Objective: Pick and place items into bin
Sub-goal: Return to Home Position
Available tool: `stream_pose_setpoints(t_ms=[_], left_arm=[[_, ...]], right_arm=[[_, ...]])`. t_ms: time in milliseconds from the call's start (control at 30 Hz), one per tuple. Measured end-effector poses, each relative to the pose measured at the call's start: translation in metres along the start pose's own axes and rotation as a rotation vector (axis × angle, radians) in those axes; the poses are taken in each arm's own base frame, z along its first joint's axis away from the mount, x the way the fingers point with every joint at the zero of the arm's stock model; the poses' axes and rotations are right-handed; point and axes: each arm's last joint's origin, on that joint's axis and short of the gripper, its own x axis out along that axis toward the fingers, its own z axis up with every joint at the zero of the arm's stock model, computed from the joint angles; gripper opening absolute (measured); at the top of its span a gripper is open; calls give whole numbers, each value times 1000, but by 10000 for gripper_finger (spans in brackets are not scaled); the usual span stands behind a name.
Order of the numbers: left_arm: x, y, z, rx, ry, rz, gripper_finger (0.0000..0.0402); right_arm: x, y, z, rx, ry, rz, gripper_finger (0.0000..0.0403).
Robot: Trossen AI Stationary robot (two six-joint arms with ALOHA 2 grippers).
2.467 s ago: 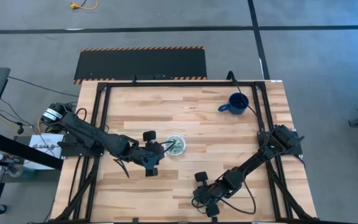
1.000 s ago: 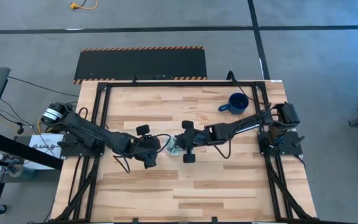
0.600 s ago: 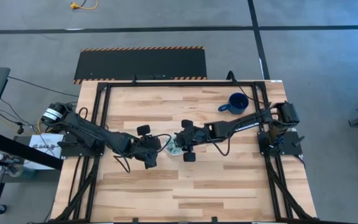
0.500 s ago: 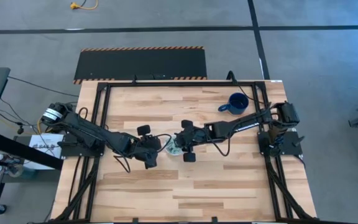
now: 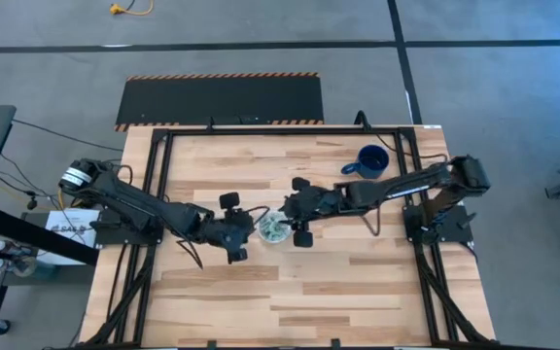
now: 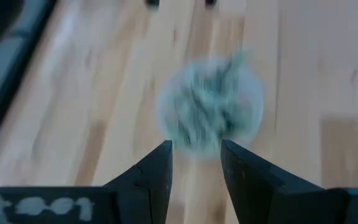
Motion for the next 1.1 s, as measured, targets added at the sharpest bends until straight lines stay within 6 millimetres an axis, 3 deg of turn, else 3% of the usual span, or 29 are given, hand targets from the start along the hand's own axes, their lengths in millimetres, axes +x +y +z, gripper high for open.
stream_pose_setpoints(t_ms=[300,533,733,967,1100], left_arm=[[-45,43,48,-37,-454,-126,127],[-81,70,73,-22,-828,-218,118],[-91,76,73,-35,-871,-193,72],[-87,71,68,0,-800,-217,9],[-85,65,62,28,-738,-245,5]], right_arm=[[-57,-7,26,25,-177,-17,96],[-81,-8,41,-11,-324,-29,21],[-84,-9,47,-28,-384,-37,8],[-81,-8,46,-30,-371,-36,1],[-81,-6,45,-34,-359,-30,1]])
